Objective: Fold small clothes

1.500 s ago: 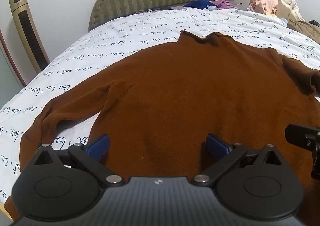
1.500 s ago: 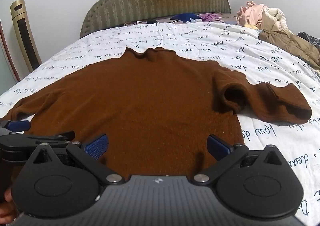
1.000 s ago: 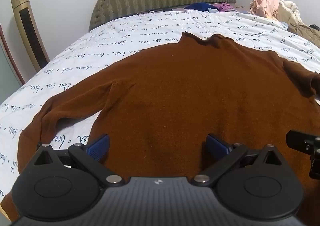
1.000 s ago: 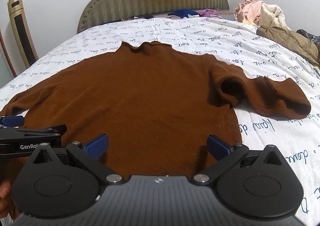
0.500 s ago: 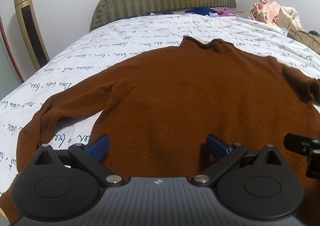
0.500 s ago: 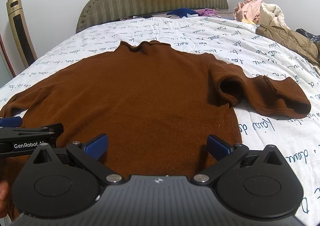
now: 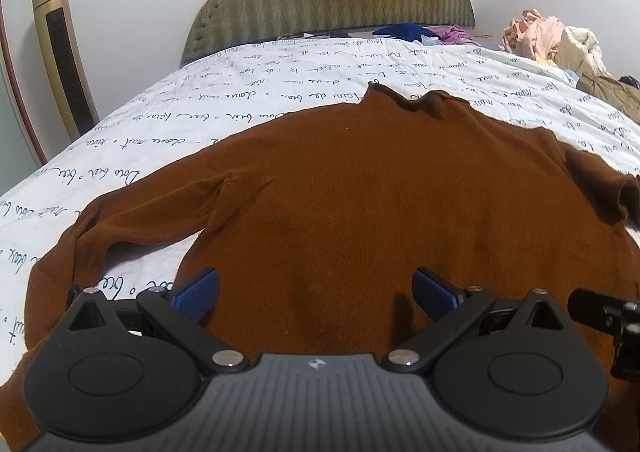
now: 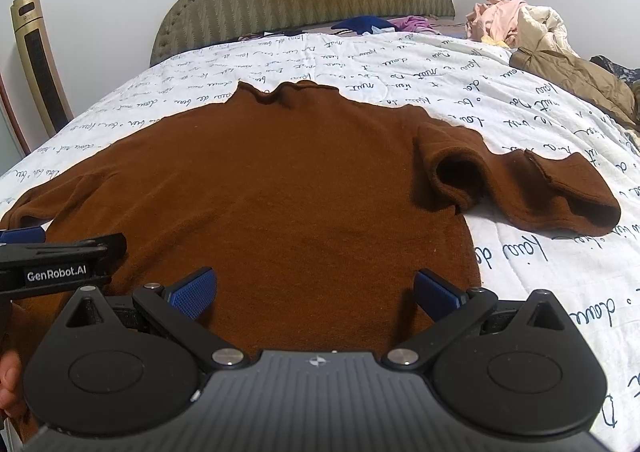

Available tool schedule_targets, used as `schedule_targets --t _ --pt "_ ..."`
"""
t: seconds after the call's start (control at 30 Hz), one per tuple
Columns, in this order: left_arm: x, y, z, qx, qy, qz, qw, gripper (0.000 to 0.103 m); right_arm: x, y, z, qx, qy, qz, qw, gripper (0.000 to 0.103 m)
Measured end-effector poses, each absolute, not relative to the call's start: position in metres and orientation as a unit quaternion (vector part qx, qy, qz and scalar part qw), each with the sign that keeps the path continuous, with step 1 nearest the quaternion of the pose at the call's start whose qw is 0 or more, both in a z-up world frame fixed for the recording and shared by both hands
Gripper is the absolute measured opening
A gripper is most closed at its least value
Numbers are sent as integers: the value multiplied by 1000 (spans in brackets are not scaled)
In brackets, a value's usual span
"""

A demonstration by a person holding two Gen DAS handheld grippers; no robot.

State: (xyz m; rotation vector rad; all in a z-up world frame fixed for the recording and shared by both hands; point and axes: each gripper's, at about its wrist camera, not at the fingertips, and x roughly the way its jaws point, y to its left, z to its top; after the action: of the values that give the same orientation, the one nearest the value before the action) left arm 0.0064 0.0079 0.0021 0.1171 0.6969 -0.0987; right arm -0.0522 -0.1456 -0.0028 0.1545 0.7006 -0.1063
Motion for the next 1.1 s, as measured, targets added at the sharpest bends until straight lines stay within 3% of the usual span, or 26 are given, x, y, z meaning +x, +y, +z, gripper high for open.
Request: schedule_targets --t 1.1 --pt "10 7 -24 72 348 -42 934 103 -54 -144 0 61 322 -36 944 103"
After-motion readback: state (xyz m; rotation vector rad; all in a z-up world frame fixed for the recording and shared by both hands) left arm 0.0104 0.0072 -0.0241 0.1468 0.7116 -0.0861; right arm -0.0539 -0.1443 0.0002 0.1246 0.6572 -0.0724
